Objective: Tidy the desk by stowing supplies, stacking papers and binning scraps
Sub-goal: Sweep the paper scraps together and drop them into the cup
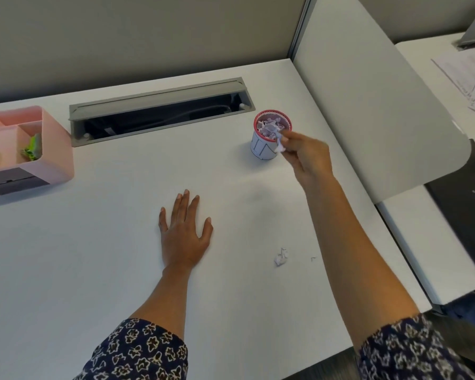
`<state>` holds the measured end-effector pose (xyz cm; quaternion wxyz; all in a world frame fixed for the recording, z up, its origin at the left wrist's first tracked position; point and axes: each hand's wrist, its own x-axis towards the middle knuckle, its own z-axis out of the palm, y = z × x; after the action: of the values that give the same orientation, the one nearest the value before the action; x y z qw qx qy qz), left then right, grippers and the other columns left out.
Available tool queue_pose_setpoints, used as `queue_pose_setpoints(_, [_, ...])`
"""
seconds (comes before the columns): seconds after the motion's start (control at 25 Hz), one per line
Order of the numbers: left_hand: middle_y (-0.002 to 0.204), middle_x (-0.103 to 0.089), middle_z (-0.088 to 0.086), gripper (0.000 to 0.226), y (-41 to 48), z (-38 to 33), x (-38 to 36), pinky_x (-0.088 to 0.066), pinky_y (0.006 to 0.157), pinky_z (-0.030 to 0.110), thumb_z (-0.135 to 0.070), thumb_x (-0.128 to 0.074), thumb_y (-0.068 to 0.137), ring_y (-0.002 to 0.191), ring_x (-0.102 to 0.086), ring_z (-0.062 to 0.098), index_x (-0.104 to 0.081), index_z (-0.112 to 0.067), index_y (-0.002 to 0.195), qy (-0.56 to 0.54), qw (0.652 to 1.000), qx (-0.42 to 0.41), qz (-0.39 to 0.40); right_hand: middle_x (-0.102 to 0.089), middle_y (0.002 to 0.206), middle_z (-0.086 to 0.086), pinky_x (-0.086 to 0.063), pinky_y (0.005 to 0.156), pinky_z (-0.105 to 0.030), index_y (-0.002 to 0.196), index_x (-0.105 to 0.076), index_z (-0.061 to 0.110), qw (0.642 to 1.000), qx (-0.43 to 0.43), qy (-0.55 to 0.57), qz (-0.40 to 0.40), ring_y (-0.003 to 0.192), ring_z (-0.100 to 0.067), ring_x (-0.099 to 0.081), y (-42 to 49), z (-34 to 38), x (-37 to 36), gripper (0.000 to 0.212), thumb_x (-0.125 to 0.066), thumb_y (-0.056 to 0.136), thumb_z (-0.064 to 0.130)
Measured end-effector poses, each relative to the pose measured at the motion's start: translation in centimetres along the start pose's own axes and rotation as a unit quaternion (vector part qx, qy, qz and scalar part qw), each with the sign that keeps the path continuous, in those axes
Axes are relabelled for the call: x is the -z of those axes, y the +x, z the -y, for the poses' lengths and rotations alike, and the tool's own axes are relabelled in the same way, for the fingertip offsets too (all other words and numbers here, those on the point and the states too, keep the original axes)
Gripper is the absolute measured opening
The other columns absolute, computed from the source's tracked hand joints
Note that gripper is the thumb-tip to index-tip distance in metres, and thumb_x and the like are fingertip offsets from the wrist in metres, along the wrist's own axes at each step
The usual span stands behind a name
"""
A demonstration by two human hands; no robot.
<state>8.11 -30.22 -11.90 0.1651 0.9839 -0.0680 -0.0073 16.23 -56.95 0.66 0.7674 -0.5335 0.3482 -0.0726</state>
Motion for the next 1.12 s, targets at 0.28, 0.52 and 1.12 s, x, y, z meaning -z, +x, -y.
queue_pose_setpoints(0.28, [0.161, -0.019, -0.007, 0.06, 0.2, -0.2, 0.3, -0.008, 0.121, 0.046, -0.045, -0.042, 0.092, 0.149, -0.01, 0.007, -0.032, -0.027, 0.148, 0.007, 1.0, 0.007, 0.012, -0.068, 0.117, -0.008, -0.051, 0.093, -0.029, 0.114, -0.071, 0.01, 0.836, 0.115, -0.534, -0.048, 0.105, -0.023, -0.064, 6.6, 3.2, -5.8, 0.03, -0.069, 0.088, 0.026])
queue_pose_setpoints(0.52, [0.161, -0.018, -0.008, 0.06, 0.3, -0.2, 0.3, -0.008, 0.121, 0.046, -0.047, -0.04, 0.092, 0.149, -0.009, 0.007, -0.031, -0.027, 0.148, 0.013, 1.0, 0.009, 0.017, -0.07, 0.115, -0.004, -0.053, 0.096, -0.037, 0.1, -0.076, 0.017, 0.901, 0.131, -0.413, -0.022, 0.109, -0.021, -0.062, 5.7, 4.4, -4.7, 0.022, -0.061, 0.09, 0.006])
queue_pose_setpoints(1.12, [0.16, -0.022, -0.005, 0.06, 0.1, 0.1, -0.2, -0.008, 0.12, 0.047, -0.048, -0.036, 0.092, 0.148, -0.015, 0.01, -0.034, -0.024, 0.147, 0.014, 1.0, -0.004, 0.001, -0.054, 0.137, -0.01, -0.044, 0.097, -0.038, 0.122, -0.064, 0.016, 0.809, 0.081, -0.566, -0.137, 0.125, -0.029, -0.047, -8.1, -10.7, 11.0, 0.03, -0.05, 0.096, 0.014])
